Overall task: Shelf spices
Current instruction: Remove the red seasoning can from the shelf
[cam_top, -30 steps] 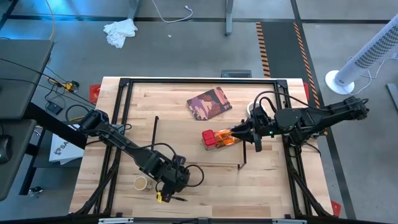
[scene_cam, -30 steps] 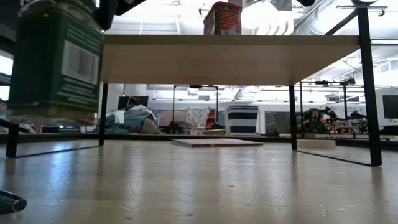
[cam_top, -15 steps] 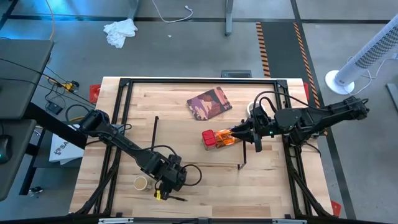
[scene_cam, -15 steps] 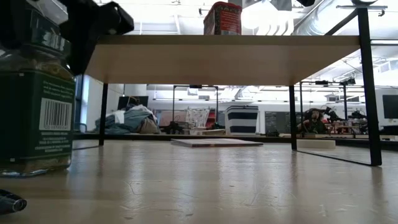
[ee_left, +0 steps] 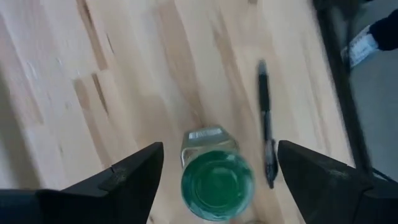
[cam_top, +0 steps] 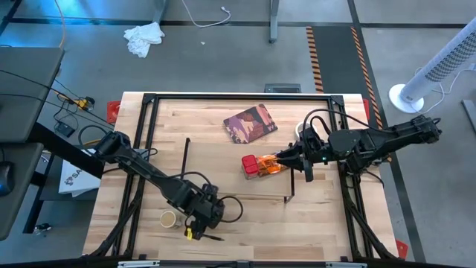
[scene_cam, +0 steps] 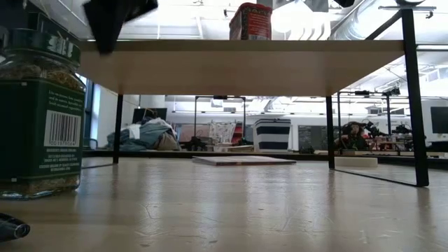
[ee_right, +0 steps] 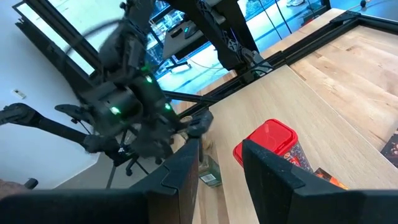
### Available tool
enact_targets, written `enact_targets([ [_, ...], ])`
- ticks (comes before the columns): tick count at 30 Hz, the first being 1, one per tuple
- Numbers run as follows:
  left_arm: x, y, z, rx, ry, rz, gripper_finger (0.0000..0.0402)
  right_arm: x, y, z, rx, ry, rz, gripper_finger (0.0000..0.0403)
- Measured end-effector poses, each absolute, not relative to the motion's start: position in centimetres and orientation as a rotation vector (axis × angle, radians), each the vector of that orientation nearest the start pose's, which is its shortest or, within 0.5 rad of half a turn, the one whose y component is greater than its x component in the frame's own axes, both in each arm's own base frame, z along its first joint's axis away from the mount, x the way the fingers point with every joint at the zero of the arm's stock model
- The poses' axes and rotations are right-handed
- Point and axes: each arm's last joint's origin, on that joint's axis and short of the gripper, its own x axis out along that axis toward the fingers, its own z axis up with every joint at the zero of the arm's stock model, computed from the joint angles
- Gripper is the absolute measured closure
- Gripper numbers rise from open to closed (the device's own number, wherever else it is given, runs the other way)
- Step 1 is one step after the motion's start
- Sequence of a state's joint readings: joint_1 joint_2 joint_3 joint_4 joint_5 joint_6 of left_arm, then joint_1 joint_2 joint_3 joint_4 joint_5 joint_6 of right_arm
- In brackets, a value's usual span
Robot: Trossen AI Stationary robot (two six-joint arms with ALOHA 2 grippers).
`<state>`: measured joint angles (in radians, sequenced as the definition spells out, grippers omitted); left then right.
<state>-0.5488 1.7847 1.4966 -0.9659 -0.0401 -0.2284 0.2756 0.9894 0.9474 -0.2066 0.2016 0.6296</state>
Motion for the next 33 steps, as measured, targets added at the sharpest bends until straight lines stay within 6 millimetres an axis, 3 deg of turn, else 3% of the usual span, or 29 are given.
enact_targets([
  [8,31.5,-18.3,30.9,0.295,1.084,-0.190,0.0091,21.0,5.3,35.6,0.571,0.198,0.015,0.0284],
  [13,32.7,-16.6,33.2,0.387,0.980,-0.094,0.0091,22.3,5.9,35.3,0.508,0.195,0.090,0.0284],
  [18,34.0,-13.9,33.6,0.334,0.988,-0.039,0.0092,24.2,6.7,33.1,0.470,0.280,-0.004,0.0306],
  [23,34.7,-12.2,33.5,0.201,0.997,0.054,0.0092,25.6,6.7,31.7,0.500,0.307,-0.105,0.0390],
  [33,34.1,-11.8,32.7,0.098,1.089,0.119,0.0092,25.7,6.2,29.2,0.574,0.412,-0.369,0.0402],
])
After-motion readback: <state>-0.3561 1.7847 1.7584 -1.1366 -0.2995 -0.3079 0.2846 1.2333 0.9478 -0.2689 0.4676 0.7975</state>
